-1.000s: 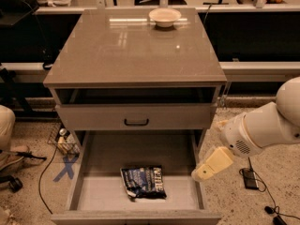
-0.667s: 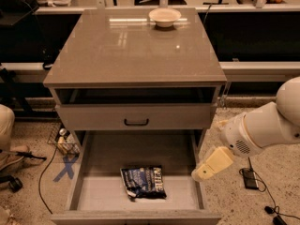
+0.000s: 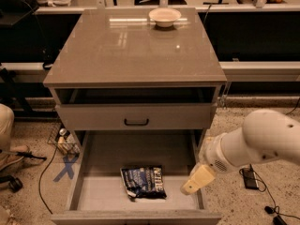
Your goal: Pick blue chip bag from middle drawer and place on counter
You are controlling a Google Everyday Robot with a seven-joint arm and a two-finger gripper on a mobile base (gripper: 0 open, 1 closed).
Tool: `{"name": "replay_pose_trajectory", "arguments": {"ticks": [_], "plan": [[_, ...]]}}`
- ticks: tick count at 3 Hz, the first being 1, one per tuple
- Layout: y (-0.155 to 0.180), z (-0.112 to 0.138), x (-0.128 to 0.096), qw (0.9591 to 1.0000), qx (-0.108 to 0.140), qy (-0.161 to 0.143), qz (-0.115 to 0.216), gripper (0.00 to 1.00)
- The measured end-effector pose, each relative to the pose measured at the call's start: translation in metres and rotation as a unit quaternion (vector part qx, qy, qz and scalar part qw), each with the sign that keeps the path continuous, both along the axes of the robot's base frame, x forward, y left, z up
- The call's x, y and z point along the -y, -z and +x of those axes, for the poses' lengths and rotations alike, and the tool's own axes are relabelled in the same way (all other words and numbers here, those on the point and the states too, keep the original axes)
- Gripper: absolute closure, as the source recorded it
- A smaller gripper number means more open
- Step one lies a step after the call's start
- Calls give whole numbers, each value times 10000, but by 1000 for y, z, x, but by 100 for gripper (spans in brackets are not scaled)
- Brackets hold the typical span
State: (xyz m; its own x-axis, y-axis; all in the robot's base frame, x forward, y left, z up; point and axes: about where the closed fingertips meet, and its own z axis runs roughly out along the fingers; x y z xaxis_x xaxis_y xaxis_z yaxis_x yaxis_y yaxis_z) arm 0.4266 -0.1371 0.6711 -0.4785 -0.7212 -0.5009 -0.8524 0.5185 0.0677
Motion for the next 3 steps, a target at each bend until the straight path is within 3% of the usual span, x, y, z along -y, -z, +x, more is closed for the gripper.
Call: {"name": "replay_pose_trajectory", "arguments": {"ticks": [1,2,3], "plan": [[49,5,-13,10000,0,89,-46,0],[82,10,-33,9978,-264,125,593,0],[110,9,-45,9920,-631,252,1065,0]]}}
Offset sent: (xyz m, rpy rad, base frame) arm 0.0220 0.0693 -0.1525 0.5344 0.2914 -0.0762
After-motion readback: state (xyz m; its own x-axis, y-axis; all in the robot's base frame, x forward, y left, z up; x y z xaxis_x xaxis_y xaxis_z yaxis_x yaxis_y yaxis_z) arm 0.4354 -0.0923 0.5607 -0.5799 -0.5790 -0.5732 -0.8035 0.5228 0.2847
